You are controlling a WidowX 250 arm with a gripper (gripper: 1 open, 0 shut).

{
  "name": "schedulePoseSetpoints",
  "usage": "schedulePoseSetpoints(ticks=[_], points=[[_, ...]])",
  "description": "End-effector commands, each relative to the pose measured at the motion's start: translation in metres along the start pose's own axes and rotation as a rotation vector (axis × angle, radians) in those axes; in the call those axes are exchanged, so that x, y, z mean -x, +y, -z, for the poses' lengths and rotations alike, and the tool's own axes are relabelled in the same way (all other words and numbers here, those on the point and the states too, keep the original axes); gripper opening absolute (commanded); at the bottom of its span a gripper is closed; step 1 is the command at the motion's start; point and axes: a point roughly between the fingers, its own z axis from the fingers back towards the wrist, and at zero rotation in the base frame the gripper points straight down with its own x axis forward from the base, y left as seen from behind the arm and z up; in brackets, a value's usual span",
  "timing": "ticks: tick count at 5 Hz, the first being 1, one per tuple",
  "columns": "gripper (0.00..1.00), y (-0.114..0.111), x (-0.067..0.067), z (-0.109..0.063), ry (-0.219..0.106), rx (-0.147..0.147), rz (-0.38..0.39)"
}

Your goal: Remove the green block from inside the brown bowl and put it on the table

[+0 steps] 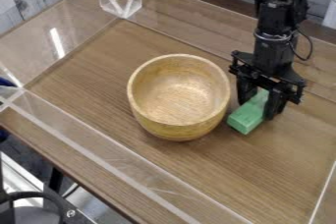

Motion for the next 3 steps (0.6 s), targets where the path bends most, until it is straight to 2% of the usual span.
schedulePoseSetpoints(ticks=[1, 3], points=[[0.00, -0.0001, -0.0148, -0.0356, -0.118, -0.004, 0.003], [0.00, 0.0007, -0.0166, -0.0360, -0.119, 0.000, -0.001]])
